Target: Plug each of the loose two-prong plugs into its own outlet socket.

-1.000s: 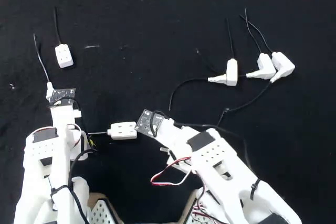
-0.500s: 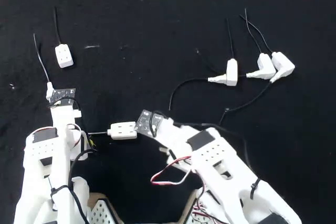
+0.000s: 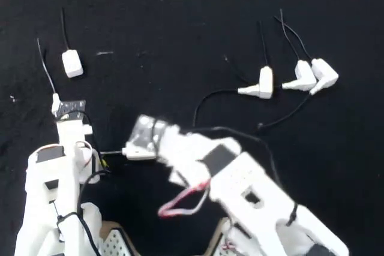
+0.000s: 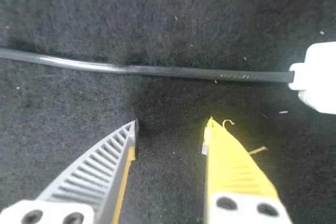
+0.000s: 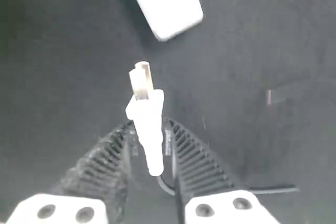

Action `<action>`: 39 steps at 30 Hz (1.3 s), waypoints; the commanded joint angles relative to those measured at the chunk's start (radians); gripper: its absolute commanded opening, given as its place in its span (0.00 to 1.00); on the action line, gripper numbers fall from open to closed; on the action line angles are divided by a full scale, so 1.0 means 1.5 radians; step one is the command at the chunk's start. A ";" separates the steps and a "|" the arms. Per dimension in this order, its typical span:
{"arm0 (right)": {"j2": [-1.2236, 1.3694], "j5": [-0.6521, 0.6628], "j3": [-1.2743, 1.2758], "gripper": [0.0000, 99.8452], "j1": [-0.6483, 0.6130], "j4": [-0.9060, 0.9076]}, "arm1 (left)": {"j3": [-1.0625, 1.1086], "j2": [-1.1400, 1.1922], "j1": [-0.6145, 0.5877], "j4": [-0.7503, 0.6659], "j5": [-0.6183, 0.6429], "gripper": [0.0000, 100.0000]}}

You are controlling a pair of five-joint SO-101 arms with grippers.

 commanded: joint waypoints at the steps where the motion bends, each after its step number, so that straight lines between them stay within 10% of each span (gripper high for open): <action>1: -0.085 -0.013 0.050 0.01 -0.048 -0.105 | -0.040 -0.008 0.008 -0.004 0.009 0.21; 29: -0.131 -0.186 0.249 0.01 0.030 -0.484 | 0.138 -0.711 0.255 0.036 0.165 0.21; 39: -0.131 -0.184 0.235 0.01 0.026 -0.448 | 0.127 -0.704 0.258 0.043 0.165 0.21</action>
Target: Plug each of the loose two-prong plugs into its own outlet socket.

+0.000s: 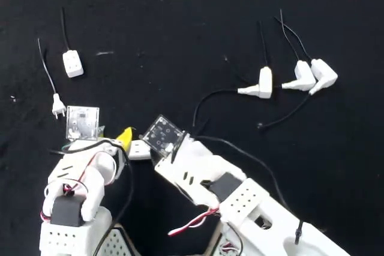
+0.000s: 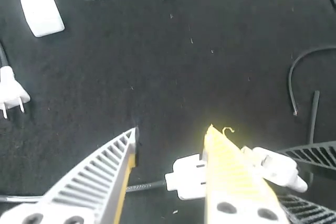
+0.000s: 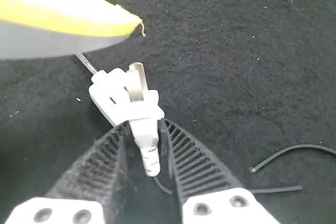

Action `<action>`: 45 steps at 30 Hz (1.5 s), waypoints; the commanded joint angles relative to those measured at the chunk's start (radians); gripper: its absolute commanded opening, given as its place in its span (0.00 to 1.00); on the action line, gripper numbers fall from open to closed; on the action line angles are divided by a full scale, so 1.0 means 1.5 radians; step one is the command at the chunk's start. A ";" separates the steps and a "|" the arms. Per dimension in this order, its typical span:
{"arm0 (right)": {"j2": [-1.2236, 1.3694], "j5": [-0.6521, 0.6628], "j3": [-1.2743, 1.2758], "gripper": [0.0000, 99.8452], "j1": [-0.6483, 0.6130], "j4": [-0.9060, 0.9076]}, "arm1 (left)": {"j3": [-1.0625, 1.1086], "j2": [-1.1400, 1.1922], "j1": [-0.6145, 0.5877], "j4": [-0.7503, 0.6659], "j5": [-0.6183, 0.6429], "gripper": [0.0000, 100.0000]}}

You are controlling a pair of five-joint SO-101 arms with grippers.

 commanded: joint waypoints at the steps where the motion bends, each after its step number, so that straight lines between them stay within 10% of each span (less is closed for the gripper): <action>1: -0.022 -0.002 -0.020 0.01 0.001 0.002 | -0.017 -0.005 0.010 0.000 0.005 0.21; 26: 0.183 -0.006 -0.151 0.01 -0.041 0.035 | -0.038 -0.007 0.015 0.027 0.034 0.21; 45: -0.016 -0.051 -0.084 0.01 -0.041 0.060 | 0.053 -0.006 0.025 -0.048 -0.024 0.21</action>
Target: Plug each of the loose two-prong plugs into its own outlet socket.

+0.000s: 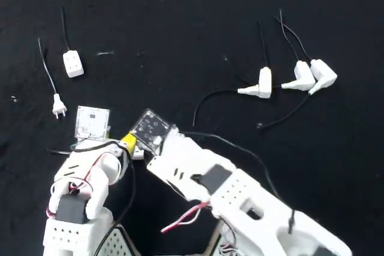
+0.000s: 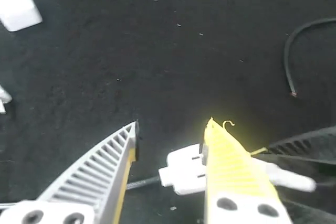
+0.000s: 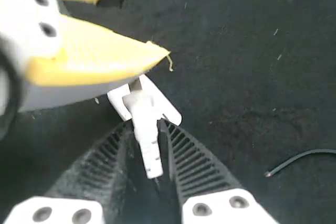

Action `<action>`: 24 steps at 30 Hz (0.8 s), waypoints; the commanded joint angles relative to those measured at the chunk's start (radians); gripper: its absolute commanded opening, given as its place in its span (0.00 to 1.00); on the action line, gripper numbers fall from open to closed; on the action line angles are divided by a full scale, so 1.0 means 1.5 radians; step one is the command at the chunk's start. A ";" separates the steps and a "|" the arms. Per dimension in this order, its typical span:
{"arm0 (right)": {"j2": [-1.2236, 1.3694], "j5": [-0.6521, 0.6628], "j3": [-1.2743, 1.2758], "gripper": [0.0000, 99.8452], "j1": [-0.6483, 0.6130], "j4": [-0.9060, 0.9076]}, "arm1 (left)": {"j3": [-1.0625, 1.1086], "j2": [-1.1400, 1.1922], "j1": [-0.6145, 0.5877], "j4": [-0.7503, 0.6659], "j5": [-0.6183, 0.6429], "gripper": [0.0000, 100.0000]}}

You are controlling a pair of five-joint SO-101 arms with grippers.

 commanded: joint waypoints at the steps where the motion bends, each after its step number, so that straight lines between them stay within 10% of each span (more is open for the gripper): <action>1: -0.098 -0.010 0.018 0.01 -0.008 -0.004 | -0.006 0.003 -0.004 -0.006 -0.006 0.21; 24: -0.173 -0.015 0.093 0.01 -0.007 -0.101 | 0.022 0.003 0.046 -0.008 -0.006 0.21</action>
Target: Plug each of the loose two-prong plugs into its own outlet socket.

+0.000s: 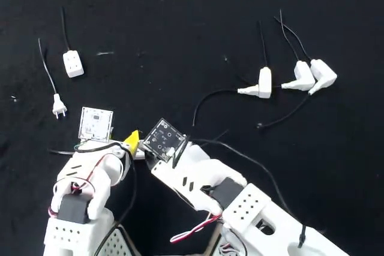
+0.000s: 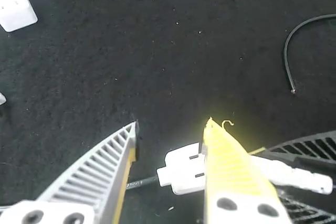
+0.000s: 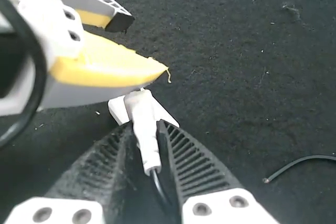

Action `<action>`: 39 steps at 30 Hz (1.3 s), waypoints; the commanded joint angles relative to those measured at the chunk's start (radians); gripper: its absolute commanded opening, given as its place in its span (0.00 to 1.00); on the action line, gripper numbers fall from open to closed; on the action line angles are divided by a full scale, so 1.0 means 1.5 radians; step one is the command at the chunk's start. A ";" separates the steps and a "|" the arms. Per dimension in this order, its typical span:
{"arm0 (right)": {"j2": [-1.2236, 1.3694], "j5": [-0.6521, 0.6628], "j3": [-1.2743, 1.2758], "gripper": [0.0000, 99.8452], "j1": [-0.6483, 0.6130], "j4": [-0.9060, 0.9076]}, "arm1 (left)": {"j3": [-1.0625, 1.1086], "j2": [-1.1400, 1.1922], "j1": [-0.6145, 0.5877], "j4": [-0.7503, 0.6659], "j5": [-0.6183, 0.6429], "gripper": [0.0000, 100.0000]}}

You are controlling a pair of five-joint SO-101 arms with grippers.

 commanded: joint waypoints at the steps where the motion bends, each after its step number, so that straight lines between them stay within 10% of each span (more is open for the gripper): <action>1: -0.038 -0.008 -0.016 0.01 -0.006 -0.036 | 0.004 0.005 0.020 -0.002 -0.007 0.21; 39: -0.164 -0.003 -0.059 0.01 0.028 0.114 | 0.014 0.005 0.019 -0.001 -0.008 0.21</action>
